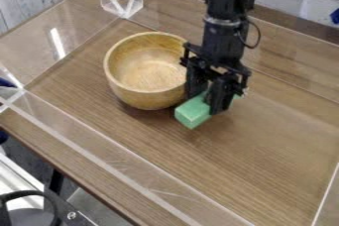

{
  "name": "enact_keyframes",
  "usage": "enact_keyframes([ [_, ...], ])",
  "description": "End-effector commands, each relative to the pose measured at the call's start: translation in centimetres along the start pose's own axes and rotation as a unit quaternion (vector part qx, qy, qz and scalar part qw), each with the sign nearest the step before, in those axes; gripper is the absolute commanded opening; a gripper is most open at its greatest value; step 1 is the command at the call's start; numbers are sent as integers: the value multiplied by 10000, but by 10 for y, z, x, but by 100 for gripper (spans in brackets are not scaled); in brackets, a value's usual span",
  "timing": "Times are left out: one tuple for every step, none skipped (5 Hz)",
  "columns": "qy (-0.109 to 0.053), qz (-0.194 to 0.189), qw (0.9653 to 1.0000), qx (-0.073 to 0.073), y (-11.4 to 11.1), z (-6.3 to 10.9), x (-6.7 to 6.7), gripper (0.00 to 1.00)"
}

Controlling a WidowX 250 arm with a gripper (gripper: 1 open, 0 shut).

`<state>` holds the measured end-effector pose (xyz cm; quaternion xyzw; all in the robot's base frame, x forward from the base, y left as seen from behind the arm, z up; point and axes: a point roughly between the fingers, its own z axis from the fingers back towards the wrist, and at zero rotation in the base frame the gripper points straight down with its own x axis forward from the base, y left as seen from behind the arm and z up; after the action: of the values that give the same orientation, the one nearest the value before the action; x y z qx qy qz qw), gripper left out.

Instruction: Remove the green block from inside the brown bowl and put it on the table

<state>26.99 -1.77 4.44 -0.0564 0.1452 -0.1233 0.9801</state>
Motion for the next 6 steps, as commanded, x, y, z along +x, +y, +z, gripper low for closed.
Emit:
enact_keyframes([
  [-351, 67, 9994, 42, -5, 11, 8, 0],
  [-392, 67, 9992, -100, -14, 15, 10, 0],
  [-429, 73, 9988, -233, -20, 20, 11, 0],
  [-437, 9, 9987, -259, -17, 19, 12, 0],
  [-446, -45, 9986, -283, -14, 18, 14, 0],
  [-470, 80, 9983, -329, -14, 15, 11, 0],
])
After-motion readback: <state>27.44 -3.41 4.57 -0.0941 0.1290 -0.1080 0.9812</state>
